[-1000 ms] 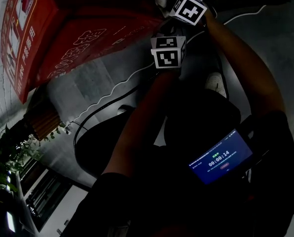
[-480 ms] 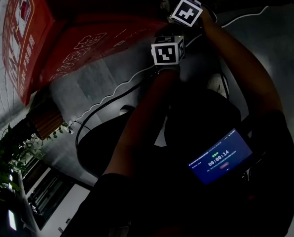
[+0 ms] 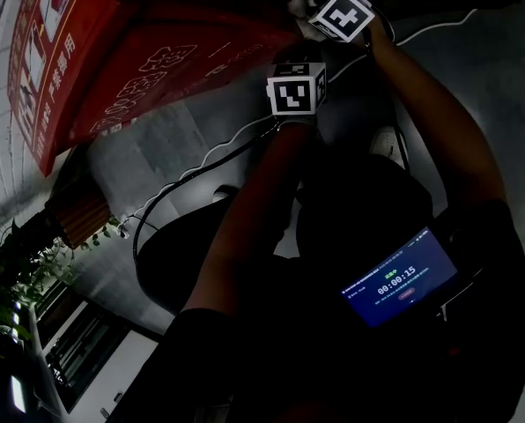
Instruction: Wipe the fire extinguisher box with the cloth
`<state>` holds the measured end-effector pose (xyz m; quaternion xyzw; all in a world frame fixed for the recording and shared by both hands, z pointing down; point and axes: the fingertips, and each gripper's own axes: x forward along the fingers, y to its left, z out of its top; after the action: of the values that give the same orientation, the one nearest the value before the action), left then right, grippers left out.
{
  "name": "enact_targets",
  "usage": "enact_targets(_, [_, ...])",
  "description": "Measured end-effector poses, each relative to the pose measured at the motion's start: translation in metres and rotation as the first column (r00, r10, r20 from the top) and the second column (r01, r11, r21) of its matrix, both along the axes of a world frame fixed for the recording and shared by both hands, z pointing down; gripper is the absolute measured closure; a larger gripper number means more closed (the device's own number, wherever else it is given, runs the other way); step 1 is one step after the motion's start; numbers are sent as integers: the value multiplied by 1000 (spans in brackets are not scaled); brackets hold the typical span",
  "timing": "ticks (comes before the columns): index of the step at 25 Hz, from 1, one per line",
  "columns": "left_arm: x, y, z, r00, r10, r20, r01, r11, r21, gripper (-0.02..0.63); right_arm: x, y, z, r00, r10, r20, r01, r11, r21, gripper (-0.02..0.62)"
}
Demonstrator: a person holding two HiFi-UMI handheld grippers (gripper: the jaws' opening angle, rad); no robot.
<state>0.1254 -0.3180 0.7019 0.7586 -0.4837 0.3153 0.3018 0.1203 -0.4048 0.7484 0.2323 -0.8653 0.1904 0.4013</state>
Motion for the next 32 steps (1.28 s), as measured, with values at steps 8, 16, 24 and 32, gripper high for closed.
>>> enact_targets(8, [-13,16,-78,996,3,-89,8,992,126,603,26,27,-98,995,87,39,-91,989,116,526])
enact_targets(16, [-48,40,-211,997,-29,-66,50,936,348,603,10,94,-241,999,25,31,-33,952,305,526])
enact_targets(24, [-114,70,-324,992,-98,-75,123,849,515,603,-45,148,-360,998,-58,40,33,890,454,526])
enact_targets(32, [-220,111,-436,979,-199,-48,181,729,660,603,-141,202,-472,977,-202,64,128,805,580,525])
